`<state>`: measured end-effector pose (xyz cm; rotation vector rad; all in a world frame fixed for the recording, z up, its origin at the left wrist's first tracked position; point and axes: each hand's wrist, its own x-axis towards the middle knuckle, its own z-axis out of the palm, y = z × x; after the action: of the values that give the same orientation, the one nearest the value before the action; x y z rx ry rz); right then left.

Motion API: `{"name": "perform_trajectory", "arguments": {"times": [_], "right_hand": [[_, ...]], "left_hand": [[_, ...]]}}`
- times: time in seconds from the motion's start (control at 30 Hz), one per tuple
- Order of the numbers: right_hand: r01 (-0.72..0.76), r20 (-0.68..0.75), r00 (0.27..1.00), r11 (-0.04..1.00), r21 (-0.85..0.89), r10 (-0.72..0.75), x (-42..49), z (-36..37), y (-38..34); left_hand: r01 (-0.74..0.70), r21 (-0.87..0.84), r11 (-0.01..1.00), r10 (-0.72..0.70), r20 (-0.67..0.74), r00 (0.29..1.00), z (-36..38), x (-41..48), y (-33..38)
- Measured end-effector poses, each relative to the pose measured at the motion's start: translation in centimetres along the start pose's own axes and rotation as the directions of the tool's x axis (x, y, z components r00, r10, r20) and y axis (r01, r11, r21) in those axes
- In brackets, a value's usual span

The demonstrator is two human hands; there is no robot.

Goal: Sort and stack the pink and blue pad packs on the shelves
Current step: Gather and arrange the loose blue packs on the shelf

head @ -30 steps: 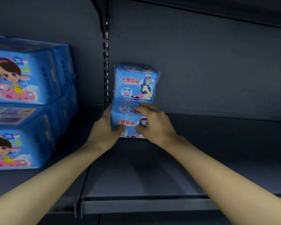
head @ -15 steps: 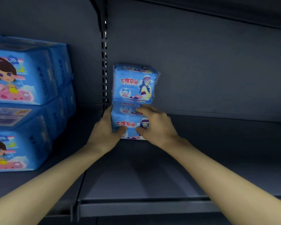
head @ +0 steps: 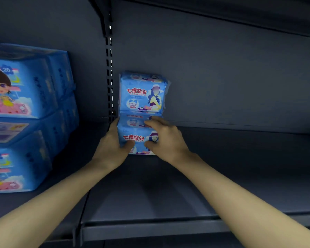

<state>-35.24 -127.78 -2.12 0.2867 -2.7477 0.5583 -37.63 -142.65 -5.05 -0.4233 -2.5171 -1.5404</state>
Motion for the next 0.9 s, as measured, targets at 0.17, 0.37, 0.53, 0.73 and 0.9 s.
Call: {"name": "perform_trajectory", "arguments": {"times": [0.17, 0.37, 0.53, 0.73, 0.9], "right_hand": [[0.015, 0.014, 1.0, 1.0, -0.025, -0.014, -0.1, 0.2, 0.1], [-0.015, 0.044, 0.999, 0.999, -0.032, 0.016, -0.2, 0.4, 0.2], [-0.037, 0.11, 0.993, 0.993, -0.112, 0.05, -0.1, -0.5, -0.2], [-0.124, 0.114, 0.982, 0.974, -0.189, 0.148, -1.4, -2.9, -0.5], [-0.237, 0.128, 0.952, 0.934, -0.267, 0.278, -4.2, -5.1, 0.0]], "left_hand": [[0.003, 0.01, 1.0, -0.003, 0.014, 1.0, -0.1, -0.1, 0.1], [-0.003, 0.077, 0.997, -0.001, 0.058, 0.998, -0.8, 0.1, 0.6], [-0.094, 0.42, 0.903, 0.06, 0.094, 0.994, -2.5, -0.1, 2.2], [-0.312, 0.752, 0.581, 0.106, 0.311, 0.945, -3.1, -1.6, 6.5], [-0.393, 0.73, 0.558, 0.118, 0.399, 0.909, -1.5, -3.0, 9.0]]}}
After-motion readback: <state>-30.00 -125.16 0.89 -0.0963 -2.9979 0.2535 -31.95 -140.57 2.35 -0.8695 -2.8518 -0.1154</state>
